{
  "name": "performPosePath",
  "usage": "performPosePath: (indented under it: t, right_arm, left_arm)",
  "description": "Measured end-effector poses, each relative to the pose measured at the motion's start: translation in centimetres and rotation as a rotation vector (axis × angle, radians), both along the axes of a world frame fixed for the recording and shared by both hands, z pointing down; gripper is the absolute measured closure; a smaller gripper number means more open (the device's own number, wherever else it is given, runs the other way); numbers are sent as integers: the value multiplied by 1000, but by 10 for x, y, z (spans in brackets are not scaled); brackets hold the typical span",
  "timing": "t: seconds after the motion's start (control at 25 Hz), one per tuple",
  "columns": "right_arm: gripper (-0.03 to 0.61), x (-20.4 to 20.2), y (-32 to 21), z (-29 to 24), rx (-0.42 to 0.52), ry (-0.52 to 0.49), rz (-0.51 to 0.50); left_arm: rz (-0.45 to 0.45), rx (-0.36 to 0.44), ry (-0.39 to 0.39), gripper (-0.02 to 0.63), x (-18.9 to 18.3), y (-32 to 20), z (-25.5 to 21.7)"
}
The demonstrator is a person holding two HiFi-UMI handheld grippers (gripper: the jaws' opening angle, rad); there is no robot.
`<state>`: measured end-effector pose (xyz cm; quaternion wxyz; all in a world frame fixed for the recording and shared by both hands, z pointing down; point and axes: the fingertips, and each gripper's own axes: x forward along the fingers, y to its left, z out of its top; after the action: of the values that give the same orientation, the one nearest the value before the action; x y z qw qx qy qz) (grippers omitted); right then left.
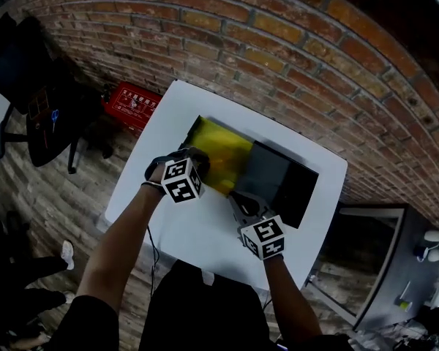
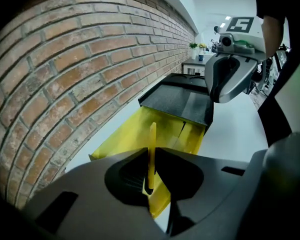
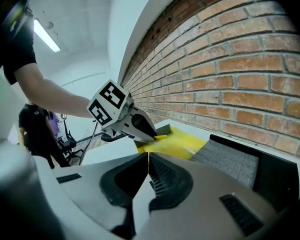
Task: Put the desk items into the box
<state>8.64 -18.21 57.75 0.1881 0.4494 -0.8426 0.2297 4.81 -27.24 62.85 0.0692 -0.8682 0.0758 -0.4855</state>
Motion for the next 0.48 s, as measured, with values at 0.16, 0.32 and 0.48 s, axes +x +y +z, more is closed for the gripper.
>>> performPosePath:
  t: [0.16, 0.32, 0.48]
  right_arm:
    - [555, 5, 2, 5, -12, -7, 19]
    - [555, 7, 5, 8, -16, -18, 38]
    - [555, 10, 8, 13, -24, -17, 53]
  left_arm:
    - [41, -8, -27, 558, 9, -4, 12]
    - [79, -17, -66, 558, 15, -8, 27]
    - [121, -27, -109, 558, 18, -12, 41]
